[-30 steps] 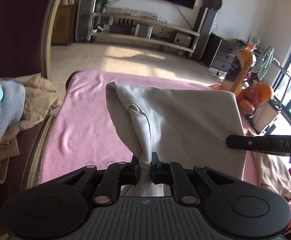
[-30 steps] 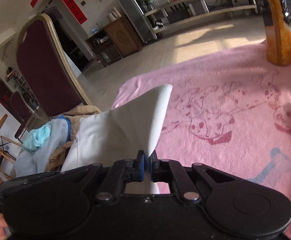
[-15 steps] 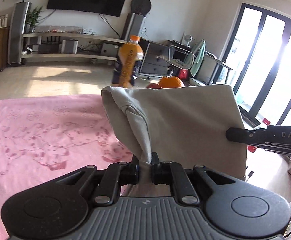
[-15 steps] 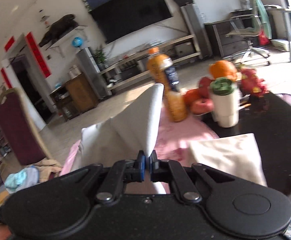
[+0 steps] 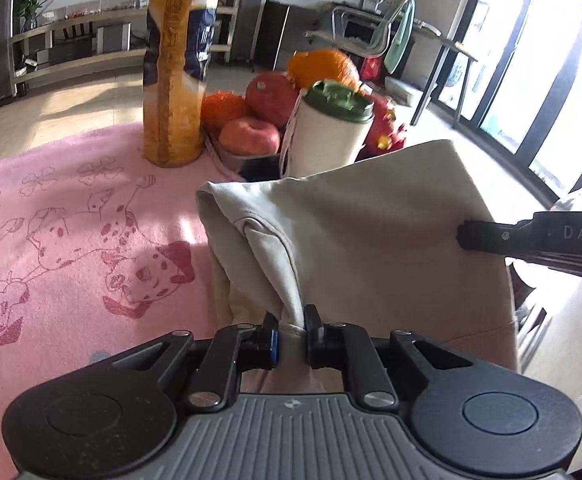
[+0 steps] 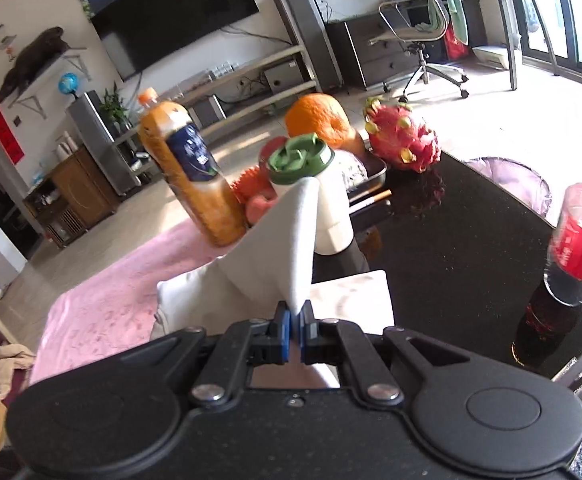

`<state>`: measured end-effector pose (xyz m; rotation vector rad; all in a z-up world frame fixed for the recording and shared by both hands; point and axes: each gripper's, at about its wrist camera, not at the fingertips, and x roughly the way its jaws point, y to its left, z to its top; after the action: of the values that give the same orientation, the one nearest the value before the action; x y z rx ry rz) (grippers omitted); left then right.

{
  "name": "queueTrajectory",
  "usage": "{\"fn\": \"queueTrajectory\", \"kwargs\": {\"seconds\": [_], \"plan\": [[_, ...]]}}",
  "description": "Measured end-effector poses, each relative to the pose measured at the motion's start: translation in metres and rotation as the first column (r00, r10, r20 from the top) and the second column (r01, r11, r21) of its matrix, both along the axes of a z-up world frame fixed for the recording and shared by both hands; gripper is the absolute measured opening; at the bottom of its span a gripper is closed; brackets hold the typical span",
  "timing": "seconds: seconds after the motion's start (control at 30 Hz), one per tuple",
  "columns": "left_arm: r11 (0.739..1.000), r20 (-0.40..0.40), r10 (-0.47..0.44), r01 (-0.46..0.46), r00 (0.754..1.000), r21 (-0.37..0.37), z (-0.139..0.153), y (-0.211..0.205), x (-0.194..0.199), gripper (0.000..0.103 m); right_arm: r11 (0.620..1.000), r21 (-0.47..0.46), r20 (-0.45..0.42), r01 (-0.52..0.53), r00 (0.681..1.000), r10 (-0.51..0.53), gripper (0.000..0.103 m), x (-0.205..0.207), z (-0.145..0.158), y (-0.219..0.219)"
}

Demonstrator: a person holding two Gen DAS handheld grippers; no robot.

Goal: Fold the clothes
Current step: 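Lift the folded sweatshirt with both grippers and carry it to the black table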

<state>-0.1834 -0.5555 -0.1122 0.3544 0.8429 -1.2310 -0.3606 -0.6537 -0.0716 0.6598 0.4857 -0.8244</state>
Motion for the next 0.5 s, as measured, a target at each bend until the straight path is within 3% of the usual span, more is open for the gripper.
{"fn": "queueTrajectory", "kwargs": {"seconds": [0.07, 0.13, 0.2, 0.27, 0.3, 0.43, 0.5], "plan": [[0.995, 0.03, 0.039, -0.042, 0.999, 0.091, -0.02, -0.017, 0.012, 0.021, 1.0, 0.001, -0.031, 0.01, 0.999, -0.01, 0.006, 0.01, -0.018, -0.016], [0.989, 0.03, 0.076, -0.079, 0.997, 0.129, -0.028, -0.014, 0.024, 0.027, 0.999, 0.039, -0.069, 0.031, 0.997, -0.028, 0.016, 0.015, -0.037, -0.028], [0.989, 0.035, 0.087, -0.091, 0.996, 0.113, -0.022, 0.004, 0.029, 0.03, 0.994, 0.081, -0.097, 0.069, 0.993, -0.061, 0.037, 0.013, -0.048, -0.034], [0.99, 0.052, 0.097, -0.102, 0.994, 0.101, -0.015, 0.021, 0.032, 0.029, 0.991, 0.067, -0.067, 0.114, 0.992, -0.11, 0.045, -0.003, -0.043, -0.027], [0.99, 0.059, 0.101, -0.106, 0.993, 0.088, -0.011, 0.029, 0.032, 0.021, 0.988, 0.067, -0.047, 0.138, 0.99, -0.135, 0.046, -0.012, -0.039, -0.024], [0.999, 0.004, 0.043, -0.043, 0.999, 0.003, 0.004, 0.037, 0.023, 0.015, 0.975, 0.163, 0.128, 0.153, 0.976, -0.175, 0.042, -0.04, -0.032, -0.012], [1.0, 0.016, -0.005, 0.005, 1.0, -0.025, 0.005, 0.026, 0.011, 0.015, 0.971, 0.207, 0.183, 0.118, 0.97, -0.157, 0.007, -0.038, -0.036, -0.012]]}}
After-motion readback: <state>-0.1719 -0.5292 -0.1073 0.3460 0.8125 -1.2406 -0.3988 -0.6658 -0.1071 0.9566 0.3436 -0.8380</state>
